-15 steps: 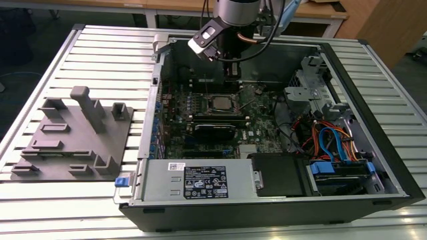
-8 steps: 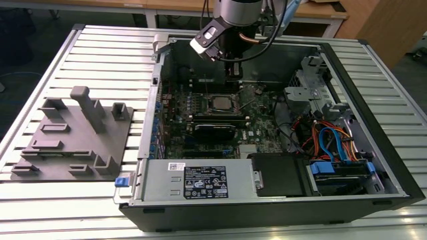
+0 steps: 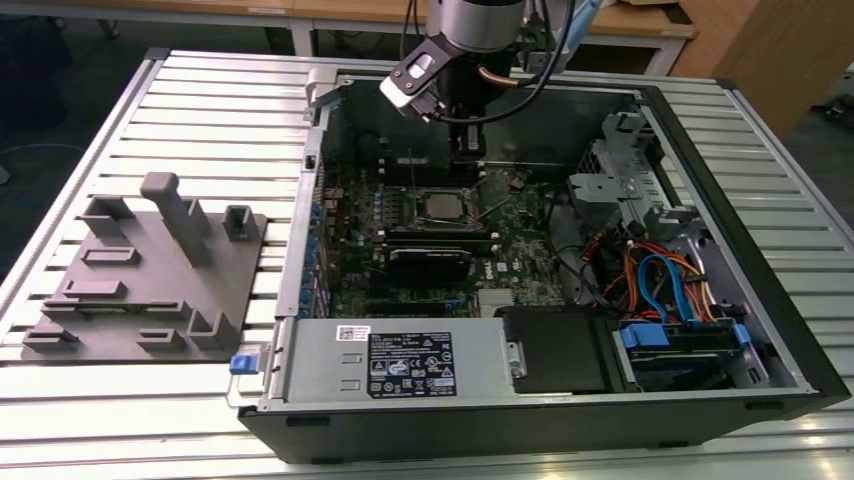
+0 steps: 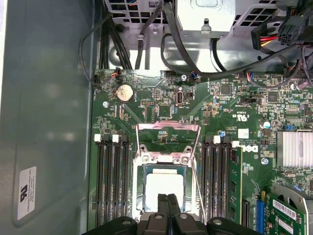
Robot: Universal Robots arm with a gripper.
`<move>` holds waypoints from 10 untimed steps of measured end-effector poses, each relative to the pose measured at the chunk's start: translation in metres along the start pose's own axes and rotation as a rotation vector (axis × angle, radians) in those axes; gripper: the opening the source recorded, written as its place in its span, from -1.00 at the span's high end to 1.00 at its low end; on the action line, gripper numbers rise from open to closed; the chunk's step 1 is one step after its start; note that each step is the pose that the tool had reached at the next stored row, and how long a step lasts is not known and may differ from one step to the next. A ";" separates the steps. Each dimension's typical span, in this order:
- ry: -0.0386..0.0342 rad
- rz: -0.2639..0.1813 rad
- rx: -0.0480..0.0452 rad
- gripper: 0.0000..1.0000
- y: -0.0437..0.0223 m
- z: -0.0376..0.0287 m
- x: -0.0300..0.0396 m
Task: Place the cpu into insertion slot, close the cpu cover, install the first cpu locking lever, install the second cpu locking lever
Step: 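Close the cpu cover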
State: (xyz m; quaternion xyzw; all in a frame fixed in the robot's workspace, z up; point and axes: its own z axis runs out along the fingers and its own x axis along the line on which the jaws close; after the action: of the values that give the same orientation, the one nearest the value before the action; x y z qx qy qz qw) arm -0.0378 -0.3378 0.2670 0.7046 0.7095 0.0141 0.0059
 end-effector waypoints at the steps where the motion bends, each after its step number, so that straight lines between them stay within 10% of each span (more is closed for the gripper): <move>1: 0.0000 0.000 0.0000 0.80 0.0000 0.0000 0.0000; 10: -0.0001 0.000 0.0000 0.80 0.0002 -0.0044 0.0001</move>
State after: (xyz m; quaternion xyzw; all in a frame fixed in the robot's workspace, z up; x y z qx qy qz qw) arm -0.0377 -0.3378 0.2714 0.7046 0.7095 0.0141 0.0059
